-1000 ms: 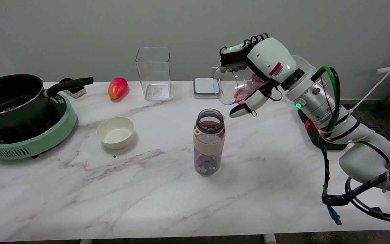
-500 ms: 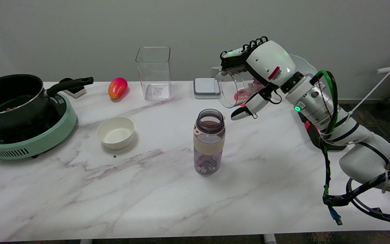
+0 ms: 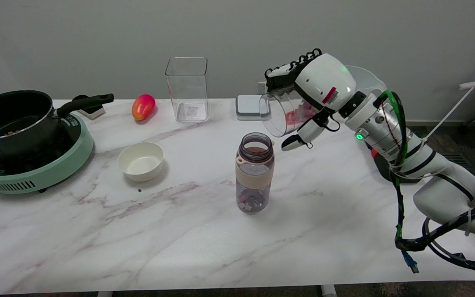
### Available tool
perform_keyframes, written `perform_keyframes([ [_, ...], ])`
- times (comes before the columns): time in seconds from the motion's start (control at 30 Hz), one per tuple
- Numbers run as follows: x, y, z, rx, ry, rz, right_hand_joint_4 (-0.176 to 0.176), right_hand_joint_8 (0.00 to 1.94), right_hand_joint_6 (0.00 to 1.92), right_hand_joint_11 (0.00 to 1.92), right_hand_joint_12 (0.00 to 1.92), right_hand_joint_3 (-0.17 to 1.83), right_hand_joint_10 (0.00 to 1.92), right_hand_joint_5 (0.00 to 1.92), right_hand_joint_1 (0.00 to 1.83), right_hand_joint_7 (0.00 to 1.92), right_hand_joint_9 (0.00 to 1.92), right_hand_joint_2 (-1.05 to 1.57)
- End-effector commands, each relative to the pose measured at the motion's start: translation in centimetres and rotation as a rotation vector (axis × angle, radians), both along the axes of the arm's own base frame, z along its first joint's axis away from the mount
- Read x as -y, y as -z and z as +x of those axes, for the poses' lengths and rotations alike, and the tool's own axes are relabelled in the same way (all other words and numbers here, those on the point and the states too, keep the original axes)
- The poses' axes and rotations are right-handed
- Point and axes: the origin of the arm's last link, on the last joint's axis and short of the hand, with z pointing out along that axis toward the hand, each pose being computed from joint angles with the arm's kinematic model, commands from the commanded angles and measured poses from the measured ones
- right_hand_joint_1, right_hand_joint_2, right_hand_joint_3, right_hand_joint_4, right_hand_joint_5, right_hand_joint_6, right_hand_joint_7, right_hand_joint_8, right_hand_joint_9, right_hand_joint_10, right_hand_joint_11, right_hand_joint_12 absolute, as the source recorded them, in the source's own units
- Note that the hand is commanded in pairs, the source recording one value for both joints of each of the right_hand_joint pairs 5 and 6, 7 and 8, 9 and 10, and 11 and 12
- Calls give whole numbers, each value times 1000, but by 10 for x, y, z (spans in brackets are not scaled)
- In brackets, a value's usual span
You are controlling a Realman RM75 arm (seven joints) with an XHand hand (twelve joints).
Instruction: Pour the contents of the measuring cup into the bottle.
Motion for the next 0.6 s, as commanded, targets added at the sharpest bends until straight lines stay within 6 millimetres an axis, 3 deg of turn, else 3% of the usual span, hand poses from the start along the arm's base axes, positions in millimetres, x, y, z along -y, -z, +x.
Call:
perform_keyframes([
  [0.03,-1,8,-5,-54,-1,12,0,1654,1699,1344,1344,253,1572,1699,1203,1654,1572,1547],
  [0.6,-4,15,-4,-111,-38,24,0,1678,1731,1368,1368,226,1608,1731,1199,1678,1608,1571],
])
